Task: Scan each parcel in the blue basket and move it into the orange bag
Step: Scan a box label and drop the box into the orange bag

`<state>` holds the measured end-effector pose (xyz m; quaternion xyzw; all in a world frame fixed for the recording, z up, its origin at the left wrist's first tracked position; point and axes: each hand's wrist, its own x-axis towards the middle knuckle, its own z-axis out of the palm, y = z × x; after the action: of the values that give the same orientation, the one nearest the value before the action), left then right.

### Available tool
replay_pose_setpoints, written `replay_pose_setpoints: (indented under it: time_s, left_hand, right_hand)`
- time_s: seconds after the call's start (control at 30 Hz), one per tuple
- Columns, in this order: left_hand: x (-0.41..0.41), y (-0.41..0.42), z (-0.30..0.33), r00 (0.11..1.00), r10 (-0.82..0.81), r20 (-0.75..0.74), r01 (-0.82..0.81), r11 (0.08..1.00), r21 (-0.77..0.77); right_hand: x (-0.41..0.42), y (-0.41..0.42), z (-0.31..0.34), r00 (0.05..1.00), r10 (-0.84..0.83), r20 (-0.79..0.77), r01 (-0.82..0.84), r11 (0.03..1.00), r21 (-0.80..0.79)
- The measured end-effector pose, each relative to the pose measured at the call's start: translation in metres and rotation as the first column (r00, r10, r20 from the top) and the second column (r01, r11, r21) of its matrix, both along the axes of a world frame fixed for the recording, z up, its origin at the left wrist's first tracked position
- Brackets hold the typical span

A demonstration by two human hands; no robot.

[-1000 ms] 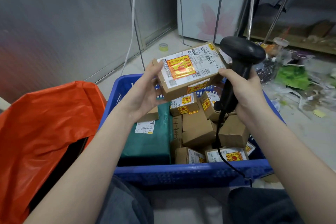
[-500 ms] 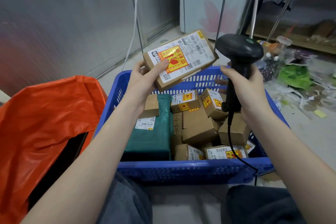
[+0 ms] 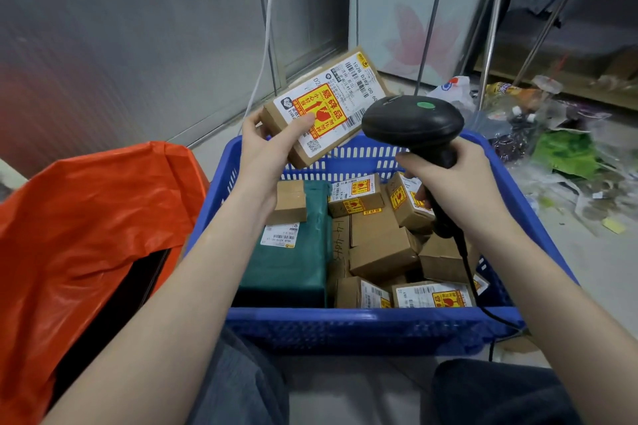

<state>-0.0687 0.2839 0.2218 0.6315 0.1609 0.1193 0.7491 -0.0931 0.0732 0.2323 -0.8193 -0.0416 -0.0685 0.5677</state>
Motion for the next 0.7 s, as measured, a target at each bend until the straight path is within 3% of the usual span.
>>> replay_pose_setpoints:
  time_s: [0.47, 0.57, 0.7]
  left_hand:
    - [0.0017, -0.0003, -0.001, 1.0, -0.017, -0.022, 0.017, 1.0, 0.021]
    - [0.0022, -0.0013, -0.0022, 0.997, -0.08, -0.019, 0.081, 0.997, 0.011]
    - [0.0023, -0.0053, -0.0041, 0.987, -0.159, -0.005, 0.159, 0.987, 0.012]
  right_hand:
    - [0.0045, -0.0028, -0.0002, 0.999, 0.029, -0.029, -0.031, 0.998, -0.051]
    - [0.0046, -0.0033, -0.0008, 0.999, 0.006, -0.05, -0.004, 1.0, 0.03]
    - [0.0027, -0.0031, 0.0029, 0.989, 0.061, -0.136, -0.015, 0.95, 0.312]
